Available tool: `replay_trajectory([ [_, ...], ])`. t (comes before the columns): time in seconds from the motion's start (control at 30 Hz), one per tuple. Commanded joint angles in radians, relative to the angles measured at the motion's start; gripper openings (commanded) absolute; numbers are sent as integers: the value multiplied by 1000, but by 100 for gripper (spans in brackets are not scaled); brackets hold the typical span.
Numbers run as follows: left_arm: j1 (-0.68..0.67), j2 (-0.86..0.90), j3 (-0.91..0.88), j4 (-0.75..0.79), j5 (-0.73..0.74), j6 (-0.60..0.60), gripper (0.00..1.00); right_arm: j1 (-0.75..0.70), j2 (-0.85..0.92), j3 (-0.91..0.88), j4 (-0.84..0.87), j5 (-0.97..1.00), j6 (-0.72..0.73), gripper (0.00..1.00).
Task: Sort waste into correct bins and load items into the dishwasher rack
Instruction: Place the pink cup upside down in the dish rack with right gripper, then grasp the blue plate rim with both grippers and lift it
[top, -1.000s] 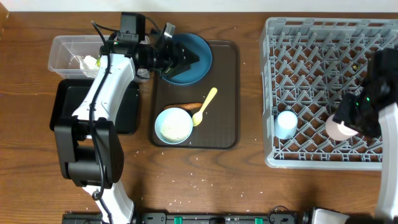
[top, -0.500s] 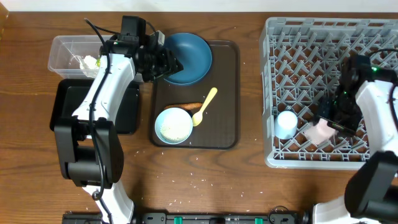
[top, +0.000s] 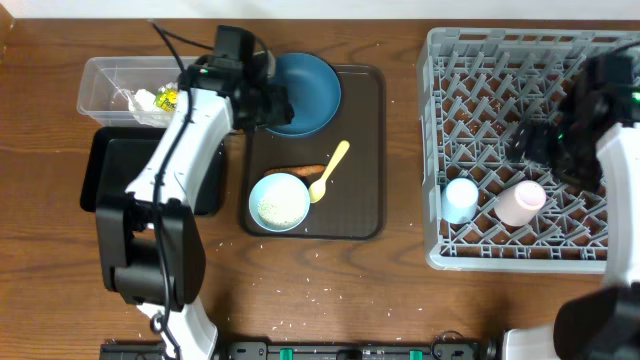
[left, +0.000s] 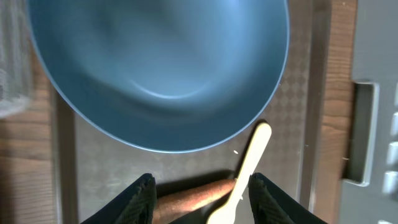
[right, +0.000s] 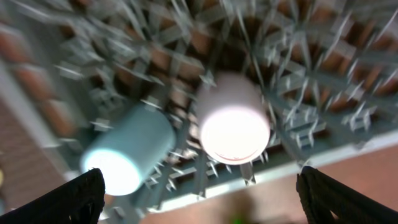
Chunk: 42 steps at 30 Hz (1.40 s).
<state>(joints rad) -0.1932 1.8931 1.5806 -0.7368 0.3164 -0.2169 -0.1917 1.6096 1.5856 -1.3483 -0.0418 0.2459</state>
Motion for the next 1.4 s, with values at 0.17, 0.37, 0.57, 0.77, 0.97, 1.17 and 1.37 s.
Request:
replay_trajectory([
  [0.17,-191,-47,39,60,-356,140,58,27,-142,128,66,-90,-69,97],
  [0.37,-265,37,39,175,-381,190,64,67,-151,121,73,-92,-71,95],
  [0.57,-264,53,39,174,-381,126,64,169,-134,119,152,-130,-67,94],
  [0.77,-256,51,39,126,-377,98,64,320,-67,119,296,-131,-13,92],
  [0.97,-200,27,40,5,-304,-145,64,463,80,119,469,-131,77,87],
  [1.17,-90,-82,40,-110,-212,-167,64,559,279,119,715,-129,190,80],
  [1.37,-10,-209,39,-212,-227,-166,64,607,484,120,927,-120,336,74],
])
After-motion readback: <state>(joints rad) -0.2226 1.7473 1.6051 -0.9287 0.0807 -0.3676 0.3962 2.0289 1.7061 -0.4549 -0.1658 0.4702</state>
